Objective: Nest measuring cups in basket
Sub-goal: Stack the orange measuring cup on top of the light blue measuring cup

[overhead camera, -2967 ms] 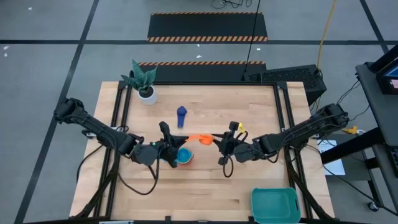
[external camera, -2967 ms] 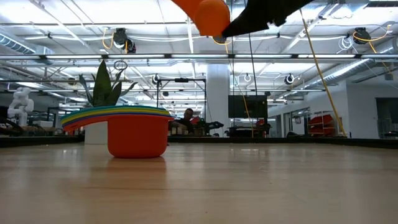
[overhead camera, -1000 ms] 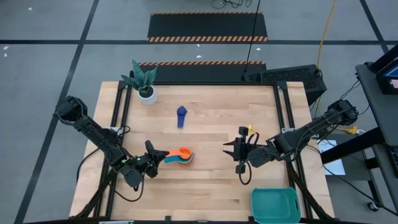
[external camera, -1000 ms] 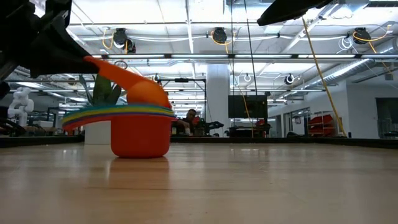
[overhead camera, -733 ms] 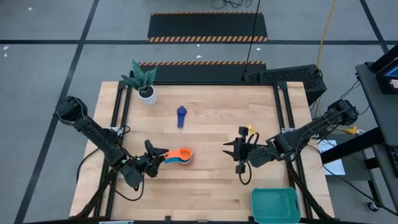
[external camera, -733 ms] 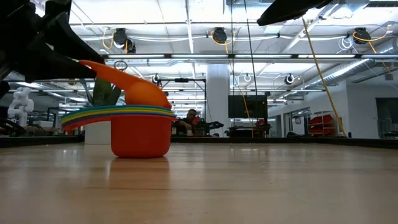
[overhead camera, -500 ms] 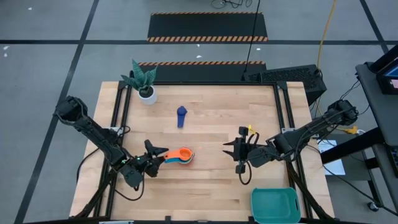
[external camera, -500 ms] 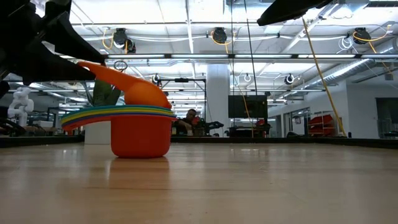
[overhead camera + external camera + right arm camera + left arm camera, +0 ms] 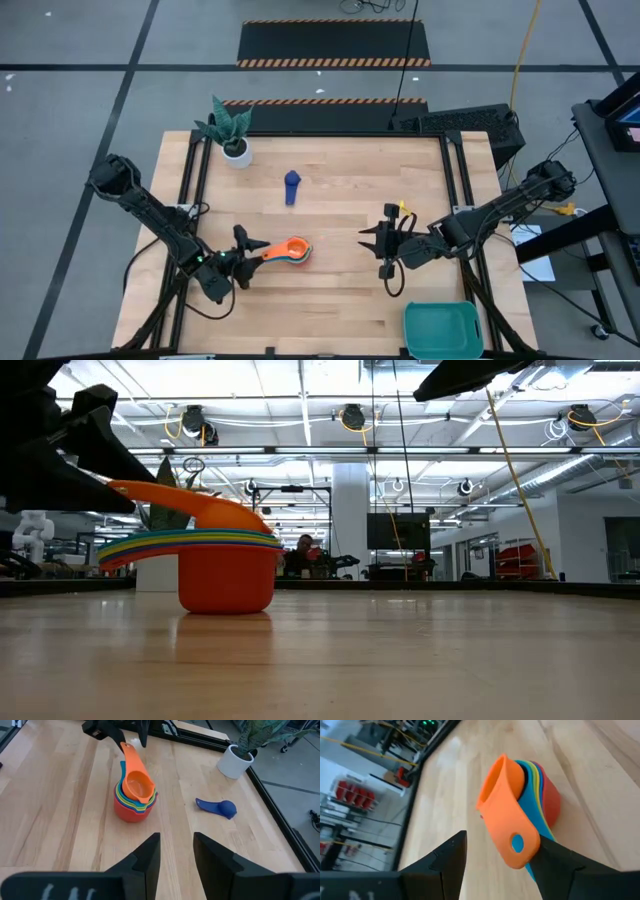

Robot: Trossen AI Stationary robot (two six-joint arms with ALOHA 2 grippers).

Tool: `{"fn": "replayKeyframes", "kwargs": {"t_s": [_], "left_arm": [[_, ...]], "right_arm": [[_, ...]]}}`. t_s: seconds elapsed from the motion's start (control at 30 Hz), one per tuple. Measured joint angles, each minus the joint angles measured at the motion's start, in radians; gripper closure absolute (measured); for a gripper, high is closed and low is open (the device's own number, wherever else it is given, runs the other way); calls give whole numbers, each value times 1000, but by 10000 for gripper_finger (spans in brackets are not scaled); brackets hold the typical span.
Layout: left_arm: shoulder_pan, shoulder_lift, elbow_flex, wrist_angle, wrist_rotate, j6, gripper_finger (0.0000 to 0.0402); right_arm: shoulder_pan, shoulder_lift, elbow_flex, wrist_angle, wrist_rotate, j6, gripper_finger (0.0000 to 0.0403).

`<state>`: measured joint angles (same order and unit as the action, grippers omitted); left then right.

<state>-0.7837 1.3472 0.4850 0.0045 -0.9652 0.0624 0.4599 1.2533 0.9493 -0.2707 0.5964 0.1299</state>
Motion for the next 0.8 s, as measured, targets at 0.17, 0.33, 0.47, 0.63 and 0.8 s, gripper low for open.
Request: {"fn": "replayKeyframes", "kwargs": {"t_s": [0.17, 0.33, 0.47, 0.63, 0.8], "left_arm": [[0, 0, 0, -27, 33, -108, 199], [14, -1, 0, -29, 99, -177, 199], [44, -1, 0, -34, 143, -266, 199], [84, -3, 0, -52, 222, -325, 199], [107, -46, 0, -102, 315, -387, 199]], "right_arm": [[0, 0, 0, 0, 0, 0, 291], [0, 0, 0, 0, 0, 0, 291], [0, 0, 0, 4, 0, 0, 291], [0, 0, 0, 4, 0, 0, 291], [0, 0, 0, 4, 0, 0, 291]]}}
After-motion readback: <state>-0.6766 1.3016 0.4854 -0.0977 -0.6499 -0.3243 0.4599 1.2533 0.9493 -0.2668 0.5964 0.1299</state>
